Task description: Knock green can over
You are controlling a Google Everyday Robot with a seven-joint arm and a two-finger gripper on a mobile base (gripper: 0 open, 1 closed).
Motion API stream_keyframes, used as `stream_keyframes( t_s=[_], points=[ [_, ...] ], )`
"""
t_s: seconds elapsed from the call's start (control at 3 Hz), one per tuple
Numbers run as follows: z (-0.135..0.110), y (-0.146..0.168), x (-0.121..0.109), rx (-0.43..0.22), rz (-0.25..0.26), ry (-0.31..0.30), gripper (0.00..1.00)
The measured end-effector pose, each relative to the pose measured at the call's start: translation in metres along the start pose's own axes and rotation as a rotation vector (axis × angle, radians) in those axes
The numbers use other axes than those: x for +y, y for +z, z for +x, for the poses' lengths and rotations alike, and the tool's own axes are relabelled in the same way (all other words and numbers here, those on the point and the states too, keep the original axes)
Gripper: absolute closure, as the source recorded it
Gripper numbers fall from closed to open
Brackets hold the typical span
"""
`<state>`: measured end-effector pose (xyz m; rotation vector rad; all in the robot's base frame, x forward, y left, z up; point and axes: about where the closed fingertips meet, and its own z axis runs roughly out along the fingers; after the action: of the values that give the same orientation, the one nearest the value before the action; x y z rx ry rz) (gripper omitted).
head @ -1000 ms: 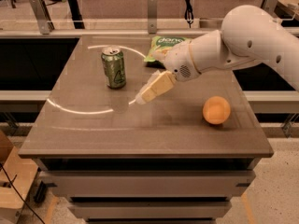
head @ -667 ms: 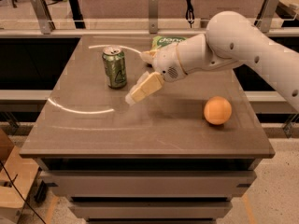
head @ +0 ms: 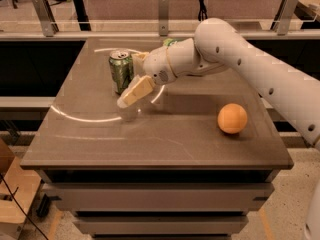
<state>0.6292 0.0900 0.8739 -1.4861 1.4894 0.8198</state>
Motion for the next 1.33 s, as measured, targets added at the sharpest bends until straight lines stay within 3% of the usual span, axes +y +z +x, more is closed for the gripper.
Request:
stream_keyframes(
  t_s=[0.33,0.67,1.0,1.33],
  points=[
    [-0.01,0.013,-0.014,-0.025,-0.006,-0.039,0.0],
    [-0.02,0.024,-0.022,-0.048,-0.007,-0.066,0.18],
    [-0.028,0.03,-0.025,-0.069,-0.013,-0.082,0.42],
    [-0.035,0.025,-0.023,-0.052,-0.006,-0.1,0.64]
  ],
)
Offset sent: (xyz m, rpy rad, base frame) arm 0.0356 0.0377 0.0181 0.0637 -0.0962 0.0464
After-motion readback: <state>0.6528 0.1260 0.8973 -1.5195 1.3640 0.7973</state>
